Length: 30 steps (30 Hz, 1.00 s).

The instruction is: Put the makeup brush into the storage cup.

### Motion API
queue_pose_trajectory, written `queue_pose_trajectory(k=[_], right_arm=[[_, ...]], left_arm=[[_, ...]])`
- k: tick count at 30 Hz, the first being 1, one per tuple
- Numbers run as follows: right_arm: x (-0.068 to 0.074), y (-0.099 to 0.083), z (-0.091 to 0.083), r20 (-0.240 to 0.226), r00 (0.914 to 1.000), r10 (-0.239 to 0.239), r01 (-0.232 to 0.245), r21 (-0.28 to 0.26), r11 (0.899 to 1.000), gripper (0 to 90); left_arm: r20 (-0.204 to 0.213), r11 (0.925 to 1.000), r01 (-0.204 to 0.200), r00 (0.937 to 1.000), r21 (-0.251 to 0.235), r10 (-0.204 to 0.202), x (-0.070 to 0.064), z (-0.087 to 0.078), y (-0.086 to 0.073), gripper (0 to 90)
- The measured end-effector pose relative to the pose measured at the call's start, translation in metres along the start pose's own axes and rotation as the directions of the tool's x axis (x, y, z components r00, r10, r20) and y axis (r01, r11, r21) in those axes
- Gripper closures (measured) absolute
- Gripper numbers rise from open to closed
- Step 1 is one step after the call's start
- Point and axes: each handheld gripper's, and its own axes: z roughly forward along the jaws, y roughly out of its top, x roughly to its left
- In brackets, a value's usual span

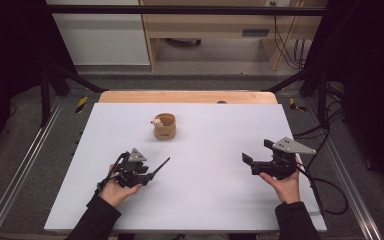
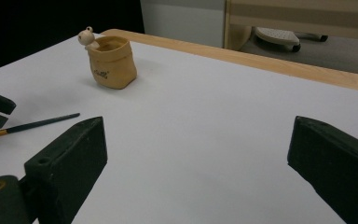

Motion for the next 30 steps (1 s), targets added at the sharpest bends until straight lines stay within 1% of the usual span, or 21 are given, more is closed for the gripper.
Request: queue_pose_trajectory(k=[2, 3, 4, 5, 6, 7, 9, 10, 11, 12, 13, 16, 22, 30], right_arm=[[0.000, 0.001, -0.001, -0.005, 1.0000, 0.007, -0.007, -0.002, 1.000, 5.0], [0.000, 0.001, -0.001, -0.007, 0.9999, 0.008, -0.008, -0.004, 1.000, 5.0], [0.000, 0.001, -0.002, -0.007, 0.9999, 0.008, -0.008, -0.006, 1.000, 5.0], [0.000, 0.002, -0.002, -0.006, 1.0000, 0.007, -0.007, -0.008, 1.000, 5.0], [0.000, 0.002, -0.003, -0.004, 1.0000, 0.008, -0.008, -0.008, 1.000, 5.1], [0.000, 0.002, -0.003, -0.002, 1.0000, 0.006, -0.006, -0.009, 1.000, 5.1], [0.000, 0.002, -0.002, -0.002, 1.0000, 0.002, -0.002, -0.004, 1.000, 5.0], [0.000, 0.001, -0.002, -0.002, 1.0000, 0.000, 0.000, -0.003, 1.000, 5.0], [0.000, 0.001, -0.001, 0.000, 1.0000, 0.002, -0.002, -0.001, 1.000, 5.0], [0.000, 0.001, -0.001, 0.000, 1.0000, 0.003, -0.003, 0.001, 1.000, 5.0], [0.000, 0.001, -0.001, 0.000, 1.0000, 0.002, -0.002, 0.003, 1.000, 5.1], [0.000, 0.001, -0.001, -0.001, 1.0000, 0.002, -0.002, 0.006, 1.000, 5.1], [0.000, 0.001, -0.001, -0.006, 1.0000, 0.001, -0.001, 0.007, 1.000, 5.1], [0.001, 0.001, 0.000, -0.009, 1.0000, 0.003, -0.003, 0.012, 1.000, 5.0]], left_arm=[[0.003, 0.9998, -0.013, 0.9999, 0.012, 0.013, 0.000, -0.002, 0.004, 54.5], [0.005, 0.9994, -0.025, 0.9997, 0.025, 0.025, 0.000, -0.002, 0.005, 51.4], [0.005, 0.9989, -0.027, 0.9996, 0.038, 0.027, -0.001, -0.002, 0.007, 48.8], [0.005, 0.9973, -0.045, 0.9990, 0.058, 0.045, 0.000, -0.002, 0.009, 46.4], [0.005, 0.9959, -0.053, 0.9986, 0.073, 0.053, 0.000, -0.001, 0.010, 43.7], [0.001, 0.9943, -0.062, 0.9981, 0.087, 0.062, 0.001, 0.000, 0.012, 42.7], [0.004, 0.9921, -0.060, 0.9982, 0.110, 0.060, 0.003, 0.002, 0.015, 41.1], [0.009, 0.9899, -0.060, 0.9982, 0.128, 0.060, 0.004, 0.003, 0.016, 41.0], [0.003, 0.9874, -0.064, 0.9979, 0.144, 0.065, 0.004, 0.004, 0.018, 40.9], [0.006, 0.9853, -0.069, 0.9976, 0.156, 0.069, 0.004, 0.004, 0.019, 41.1], [0.003, 0.9844, -0.074, 0.9973, 0.160, 0.074, 0.004, 0.005, 0.019, 41.5], [0.014, 0.9826, -0.078, 0.9969, 0.169, 0.077, 0.003, 0.007, 0.020, 44.4], [0.018, 0.9716, -0.097, 0.9953, 0.216, 0.095, 0.003, 0.013, 0.019, 53.0], [0.014, 0.9658, -0.104, 0.9945, 0.237, 0.104, 0.002, 0.019, 0.019, 62.4]])
